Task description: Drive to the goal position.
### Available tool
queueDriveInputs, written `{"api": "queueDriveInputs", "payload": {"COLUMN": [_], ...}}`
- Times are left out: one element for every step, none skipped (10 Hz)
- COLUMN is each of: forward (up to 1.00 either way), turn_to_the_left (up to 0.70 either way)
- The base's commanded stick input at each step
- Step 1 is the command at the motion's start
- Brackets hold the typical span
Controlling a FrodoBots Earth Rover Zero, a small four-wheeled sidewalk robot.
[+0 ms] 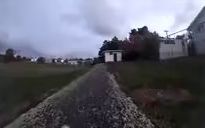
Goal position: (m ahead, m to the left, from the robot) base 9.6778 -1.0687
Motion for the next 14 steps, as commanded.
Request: {"api": "queueDriveInputs", "payload": {"forward": [0.60, 0.60, 0.60, 0.60, 0.60, 0.60, 0.60, 0.60, 0.60, 0.60, 0.60, 0.60, 0.60, 0.60], "turn_to_the_left": [0.00, 0.00, 0.00, 0.00, 0.00, 0.00, 0.00, 0.00, 0.00, 0.00, 0.00, 0.00, 0.00, 0.00]}}
